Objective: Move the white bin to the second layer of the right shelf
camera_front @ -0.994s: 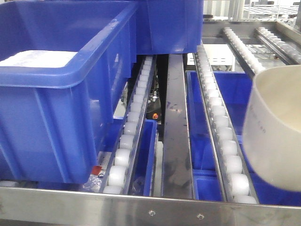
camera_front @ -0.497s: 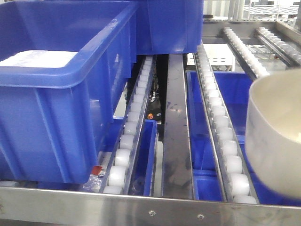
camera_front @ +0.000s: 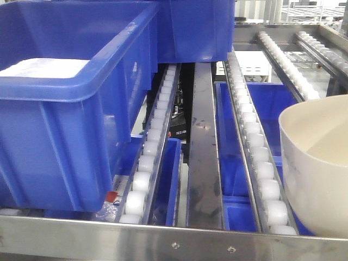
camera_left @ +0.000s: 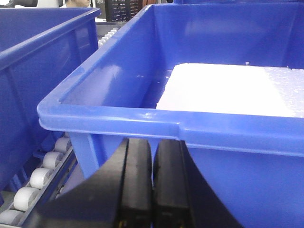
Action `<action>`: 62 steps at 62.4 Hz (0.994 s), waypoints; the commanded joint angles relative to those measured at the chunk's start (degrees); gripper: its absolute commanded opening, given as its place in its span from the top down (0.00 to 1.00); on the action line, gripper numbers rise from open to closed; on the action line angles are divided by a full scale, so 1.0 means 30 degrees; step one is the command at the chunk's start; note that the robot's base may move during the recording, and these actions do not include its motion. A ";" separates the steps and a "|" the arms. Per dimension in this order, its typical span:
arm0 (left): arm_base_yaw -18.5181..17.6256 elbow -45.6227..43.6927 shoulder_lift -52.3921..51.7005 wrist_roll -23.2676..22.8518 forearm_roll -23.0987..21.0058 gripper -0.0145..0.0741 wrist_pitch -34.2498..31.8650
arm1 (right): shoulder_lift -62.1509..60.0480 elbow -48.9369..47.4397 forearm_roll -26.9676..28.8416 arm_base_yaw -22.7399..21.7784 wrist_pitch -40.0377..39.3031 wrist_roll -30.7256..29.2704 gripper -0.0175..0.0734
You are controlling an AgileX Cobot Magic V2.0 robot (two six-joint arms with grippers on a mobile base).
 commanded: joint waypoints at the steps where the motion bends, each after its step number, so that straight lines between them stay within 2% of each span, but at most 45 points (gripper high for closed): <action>1: -0.0014 0.0550 -0.0351 -0.0101 -0.0145 0.74 -0.1586 | -0.1296 -0.0069 0.1362 -0.0196 -0.1602 -0.2634 0.63; 7: -0.0014 0.0550 -0.0351 -0.0101 -0.0145 0.74 -0.1586 | -0.2735 0.1254 0.2085 -0.0416 -0.2999 -0.2926 0.77; 24: -0.0014 0.0550 -0.0351 -0.0101 -0.0145 0.74 -0.1586 | -0.7274 0.5067 0.2171 -0.0511 -0.7231 -0.2926 0.75; 34: -0.0014 0.0550 -0.0351 -0.0101 -0.0145 0.74 -0.1586 | -0.8731 0.5777 0.2171 -0.0511 -0.7267 -0.2926 0.75; 62: -0.0014 0.0550 -0.0351 -0.0101 -0.0145 0.74 -0.1586 | -0.9223 0.6205 0.2237 -0.0800 -0.7523 -0.2926 0.75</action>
